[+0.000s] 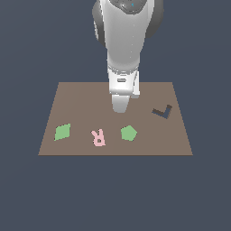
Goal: Insert a designated object into the corresponding slot on a board.
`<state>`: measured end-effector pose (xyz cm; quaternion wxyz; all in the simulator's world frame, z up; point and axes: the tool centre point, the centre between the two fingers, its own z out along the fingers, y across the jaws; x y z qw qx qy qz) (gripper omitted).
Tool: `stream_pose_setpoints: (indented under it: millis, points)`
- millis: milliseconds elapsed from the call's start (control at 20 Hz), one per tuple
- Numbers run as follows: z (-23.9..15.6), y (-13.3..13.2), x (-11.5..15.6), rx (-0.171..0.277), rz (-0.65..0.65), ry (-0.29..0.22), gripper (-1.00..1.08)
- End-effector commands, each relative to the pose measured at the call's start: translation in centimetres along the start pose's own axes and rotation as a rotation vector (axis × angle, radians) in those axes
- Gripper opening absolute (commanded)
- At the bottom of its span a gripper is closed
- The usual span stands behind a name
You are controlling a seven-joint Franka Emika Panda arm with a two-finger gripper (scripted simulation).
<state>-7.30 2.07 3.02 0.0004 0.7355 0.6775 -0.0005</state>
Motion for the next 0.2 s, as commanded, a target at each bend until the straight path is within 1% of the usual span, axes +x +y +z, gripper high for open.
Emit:
stream_pose_setpoints:
  millis: [0,150]
  points:
    - [0.0,0.01,0.0,0.0,0.0,0.0,1.0]
    - [0.0,0.01,0.0,0.0,0.0,0.0,1.0]
